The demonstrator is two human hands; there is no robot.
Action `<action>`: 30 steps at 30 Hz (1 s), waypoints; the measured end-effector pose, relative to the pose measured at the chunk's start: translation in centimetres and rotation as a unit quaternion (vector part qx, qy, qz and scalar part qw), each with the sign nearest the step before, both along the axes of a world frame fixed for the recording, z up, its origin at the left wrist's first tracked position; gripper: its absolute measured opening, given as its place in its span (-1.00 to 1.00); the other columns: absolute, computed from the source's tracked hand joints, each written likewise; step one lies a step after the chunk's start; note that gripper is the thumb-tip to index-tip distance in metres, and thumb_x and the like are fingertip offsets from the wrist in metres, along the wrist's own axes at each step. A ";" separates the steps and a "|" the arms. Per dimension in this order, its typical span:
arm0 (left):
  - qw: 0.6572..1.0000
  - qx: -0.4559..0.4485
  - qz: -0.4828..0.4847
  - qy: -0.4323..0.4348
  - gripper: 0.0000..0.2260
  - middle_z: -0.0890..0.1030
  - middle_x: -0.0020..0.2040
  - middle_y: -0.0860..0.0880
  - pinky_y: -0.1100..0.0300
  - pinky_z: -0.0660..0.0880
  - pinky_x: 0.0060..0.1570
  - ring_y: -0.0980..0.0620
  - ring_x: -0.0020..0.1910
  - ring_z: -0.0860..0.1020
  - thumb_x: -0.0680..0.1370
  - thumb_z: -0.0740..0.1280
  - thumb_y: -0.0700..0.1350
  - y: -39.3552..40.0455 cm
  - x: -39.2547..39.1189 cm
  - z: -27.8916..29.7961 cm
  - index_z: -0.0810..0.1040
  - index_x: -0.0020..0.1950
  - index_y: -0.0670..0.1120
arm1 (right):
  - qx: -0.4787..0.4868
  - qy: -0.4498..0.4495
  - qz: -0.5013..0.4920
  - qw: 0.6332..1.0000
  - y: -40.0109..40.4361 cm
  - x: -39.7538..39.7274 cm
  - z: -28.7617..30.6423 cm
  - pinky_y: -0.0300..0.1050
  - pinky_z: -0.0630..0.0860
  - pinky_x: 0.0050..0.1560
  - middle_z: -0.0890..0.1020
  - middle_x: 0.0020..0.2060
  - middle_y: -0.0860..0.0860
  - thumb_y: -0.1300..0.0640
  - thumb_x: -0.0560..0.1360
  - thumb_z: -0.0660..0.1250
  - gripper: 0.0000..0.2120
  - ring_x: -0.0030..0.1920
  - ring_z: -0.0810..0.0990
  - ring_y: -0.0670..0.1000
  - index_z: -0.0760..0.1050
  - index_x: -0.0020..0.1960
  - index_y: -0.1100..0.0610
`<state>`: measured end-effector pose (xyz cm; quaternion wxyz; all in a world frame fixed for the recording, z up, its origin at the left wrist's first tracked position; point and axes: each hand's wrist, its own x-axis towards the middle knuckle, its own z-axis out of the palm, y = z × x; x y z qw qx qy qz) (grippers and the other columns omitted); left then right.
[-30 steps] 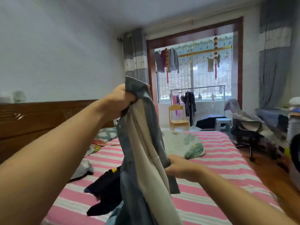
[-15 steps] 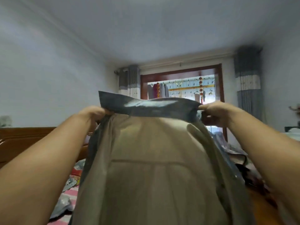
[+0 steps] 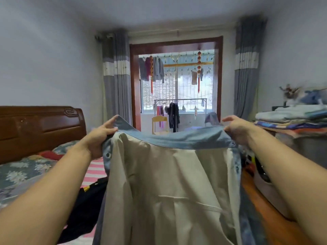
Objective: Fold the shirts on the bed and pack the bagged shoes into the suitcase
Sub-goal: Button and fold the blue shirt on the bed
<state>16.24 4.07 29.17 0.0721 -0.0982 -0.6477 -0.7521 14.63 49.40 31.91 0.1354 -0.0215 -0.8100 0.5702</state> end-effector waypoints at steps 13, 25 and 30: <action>0.925 -0.366 0.020 -0.102 -0.82 0.68 0.14 -0.15 0.02 0.62 0.14 -0.11 0.14 0.64 0.66 0.32 -0.12 3.2 1.4 -1.7 0.68 0.16 -0.14 | 0.589 0.006 0.155 0.793 -1.3 1.2 -11.3 -0.06 0.46 -0.12 0.47 -0.19 -0.08 -0.54 0.39 0.22 -0.39 -0.19 0.45 -0.05 0.49 -0.20 0.04; 0.771 -0.610 0.168 -0.064 -0.86 0.50 -0.39 -0.12 0.19 0.42 -0.49 -0.04 -0.53 0.44 0.57 0.24 -0.20 10.3 0.2 -2.4 0.47 -0.18 -0.18 | 0.440 -0.163 -0.003 0.883 -1.1 2.2 -5.6 0.00 0.61 -0.16 0.65 -0.15 0.20 0.08 0.43 0.41 -0.74 -0.22 0.59 0.12 0.61 0.00 0.26; 0.982 -0.133 -0.020 -0.134 -0.81 0.60 -0.40 -0.13 0.17 0.60 -0.41 -0.02 -0.44 0.62 0.64 0.15 -0.25 16.4 1.8 3.1 0.37 -0.17 -0.12 | -0.202 -0.165 0.076 0.962 -0.5 2.1 1.7 -0.24 0.47 -0.59 0.50 -0.54 0.09 0.37 0.61 0.12 -0.79 -0.59 0.51 -0.05 0.41 -0.17 0.23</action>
